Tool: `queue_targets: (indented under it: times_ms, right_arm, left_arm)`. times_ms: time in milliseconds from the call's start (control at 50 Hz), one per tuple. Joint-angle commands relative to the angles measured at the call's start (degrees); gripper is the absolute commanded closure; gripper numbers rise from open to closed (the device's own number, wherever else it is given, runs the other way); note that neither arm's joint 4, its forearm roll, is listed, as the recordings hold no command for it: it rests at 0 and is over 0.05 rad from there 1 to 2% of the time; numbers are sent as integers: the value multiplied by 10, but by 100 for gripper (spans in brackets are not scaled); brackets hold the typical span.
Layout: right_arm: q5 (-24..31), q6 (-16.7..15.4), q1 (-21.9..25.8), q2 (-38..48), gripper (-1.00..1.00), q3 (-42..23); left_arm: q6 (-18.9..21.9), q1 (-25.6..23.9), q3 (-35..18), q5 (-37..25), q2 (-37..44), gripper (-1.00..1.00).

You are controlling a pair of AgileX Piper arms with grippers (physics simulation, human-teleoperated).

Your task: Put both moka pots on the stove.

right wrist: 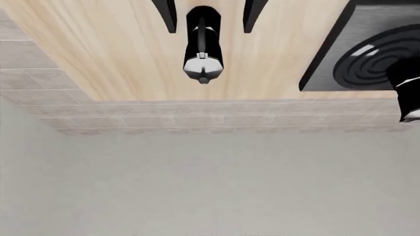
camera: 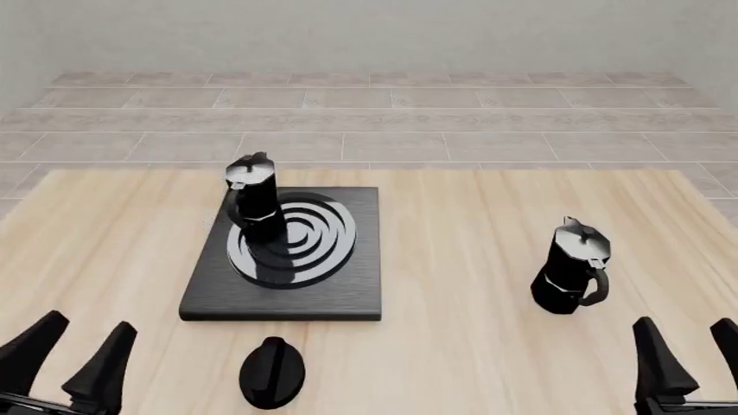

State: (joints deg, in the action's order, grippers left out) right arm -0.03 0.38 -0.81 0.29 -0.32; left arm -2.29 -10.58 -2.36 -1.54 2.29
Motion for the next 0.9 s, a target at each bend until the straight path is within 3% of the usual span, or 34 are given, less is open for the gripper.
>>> queue_targets:
  times_ms: [20,100,120,220,300,380,440,480,520,620,720,780,900]
  right_arm:
    - [2,7,0,10,-100,-16]
    - [-1,2,3,39,-100,-33]
    - [-5,20,-1,55,-100,-41]
    - [-16,35,-3,98,-100,-62]
    - [-25,27,5,160,-100,-80]
    - [-18,49,1,195,-100,-98]
    - [2,41,1,221,-100,-123]
    - [11,61,1,255,-100,-136]
    - [31,47,2,268,-100,-157]
    - [52,49,-14,307,-100,-180]
    - [74,17,-14,342,-100,-203]
    - [79,32,-11,354,-100,-209]
    - [94,14,-19,405,-100,-229]
  left_arm:
    - [21,10,23,11,-21,-100]
    - [26,10,23,15,-22,-100]
    - [25,10,23,14,-22,-100]
    - [25,10,23,14,-22,-100]
    - [26,10,23,14,-22,-100]
    - [26,10,23,14,-22,-100]
    - [26,10,23,14,-22,-100]
    - [26,10,23,14,-22,-100]
    - [26,10,23,14,-22,-100]
    - [31,9,23,19,-22,-100]
    - [27,10,23,15,-22,-100]
    - [27,10,23,14,-22,-100]
    - [27,10,23,15,-22,-100]
